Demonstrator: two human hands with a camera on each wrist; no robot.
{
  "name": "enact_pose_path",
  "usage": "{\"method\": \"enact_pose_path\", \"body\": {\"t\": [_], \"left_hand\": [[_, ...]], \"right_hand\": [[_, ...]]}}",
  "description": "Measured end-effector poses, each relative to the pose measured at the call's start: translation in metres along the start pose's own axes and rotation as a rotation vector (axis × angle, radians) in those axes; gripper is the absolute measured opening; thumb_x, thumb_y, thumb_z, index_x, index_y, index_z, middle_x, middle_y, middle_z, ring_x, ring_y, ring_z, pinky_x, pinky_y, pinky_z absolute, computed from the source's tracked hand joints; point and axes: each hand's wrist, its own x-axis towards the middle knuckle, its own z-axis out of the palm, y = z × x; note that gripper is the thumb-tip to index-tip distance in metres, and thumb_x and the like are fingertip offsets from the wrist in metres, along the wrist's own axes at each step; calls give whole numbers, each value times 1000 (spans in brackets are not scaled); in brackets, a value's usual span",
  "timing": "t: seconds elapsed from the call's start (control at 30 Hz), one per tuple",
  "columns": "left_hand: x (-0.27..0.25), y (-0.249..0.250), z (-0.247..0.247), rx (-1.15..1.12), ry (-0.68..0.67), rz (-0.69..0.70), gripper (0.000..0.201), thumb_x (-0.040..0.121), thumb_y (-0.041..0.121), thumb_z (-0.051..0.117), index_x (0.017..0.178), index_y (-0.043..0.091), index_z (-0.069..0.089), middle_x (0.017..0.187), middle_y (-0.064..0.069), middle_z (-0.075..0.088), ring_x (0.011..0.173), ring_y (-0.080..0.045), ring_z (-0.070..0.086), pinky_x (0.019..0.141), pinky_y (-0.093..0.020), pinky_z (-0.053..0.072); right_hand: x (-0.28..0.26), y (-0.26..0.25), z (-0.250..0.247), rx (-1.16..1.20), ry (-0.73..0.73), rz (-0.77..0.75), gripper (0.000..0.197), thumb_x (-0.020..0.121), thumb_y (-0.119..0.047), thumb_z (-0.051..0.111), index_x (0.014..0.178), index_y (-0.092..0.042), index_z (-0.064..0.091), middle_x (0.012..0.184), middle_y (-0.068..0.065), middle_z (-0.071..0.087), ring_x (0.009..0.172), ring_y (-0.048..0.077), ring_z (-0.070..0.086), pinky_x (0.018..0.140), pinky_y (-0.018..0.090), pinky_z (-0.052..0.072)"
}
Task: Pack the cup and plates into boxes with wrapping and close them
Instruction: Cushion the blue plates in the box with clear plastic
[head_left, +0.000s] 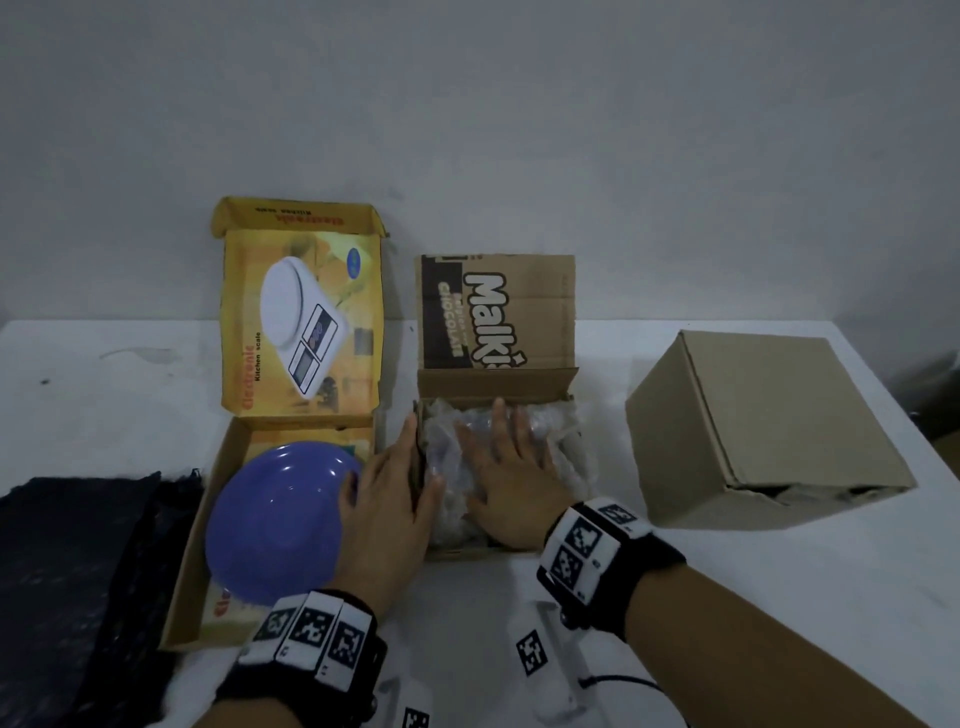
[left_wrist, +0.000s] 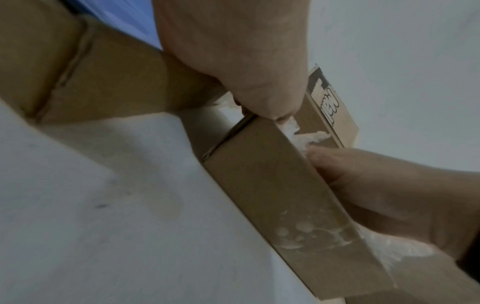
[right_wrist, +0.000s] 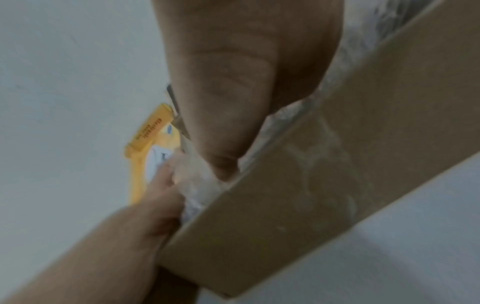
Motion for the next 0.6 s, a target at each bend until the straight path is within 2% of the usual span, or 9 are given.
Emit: {"method": "enact_pose_path", "body": {"t": [0.07,0.1,0.13,0.17,0.2,0.27,0.33,0.47,0.6], "left_hand": [[2,1,0,67,-12,56,66,98,43,33,144,47,-14,153,7,27,140,-13,21,114,-51,13],[3,2,-1,123,-24,70,66,99,42,32,143,48,-17,157,7,18,143,-14,16,114,-54,12],[4,2,-1,189,-41,74,64,99,41,30,142,48,-17,159,7,7,145,-16,10,115,-56,8],[6,3,-1,255,-62,78,61,100,40,28,144,47,-14,160,7,0,146,-17,5,115,-58,5],[7,5,-1,310,-83,80,58,100,39,26,145,46,-9,160,6,-4,146,-17,2,114,-58,2],[11,7,-2,360,-114,71,54,100,38,27,148,44,2,160,4,-4,146,-18,1,113,-59,2],[13,9,-3,385,-136,54,54,99,36,26,148,42,4,160,2,-3,146,-17,2,113,-58,4],[17,11,-5,403,-174,39,56,98,34,25,150,38,2,160,2,3,146,-17,5,115,-56,6],[16,10,-2,347,-180,25,56,98,33,24,150,38,1,160,3,5,146,-16,6,116,-55,5]], "right_hand": [[-10,2,-17,104,221,-55,54,89,-30,49,141,-24,36,155,12,17,140,35,22,113,48,26],[-15,5,-24,124,388,-55,42,86,-22,53,128,-22,53,143,13,38,126,34,40,102,47,40],[-20,9,-30,108,541,-14,35,82,-16,57,117,-20,60,130,12,48,114,32,48,91,45,46],[-24,15,-35,99,646,56,34,79,-14,59,112,-18,61,124,11,50,108,31,49,86,43,47],[-28,22,-38,115,672,141,35,79,-14,60,114,-18,58,123,11,48,107,30,48,86,42,47],[-35,35,-39,240,598,283,38,83,-14,58,121,-16,50,123,11,43,108,30,47,86,39,47],[-38,45,-34,326,531,340,37,84,-12,57,120,-14,48,121,12,42,108,30,48,85,35,46],[-40,46,-30,306,482,370,33,89,-15,52,122,-13,49,124,12,43,107,31,50,86,35,45],[-40,36,-26,252,526,287,32,93,-9,45,123,-3,54,124,13,43,109,31,48,92,37,44]]}}
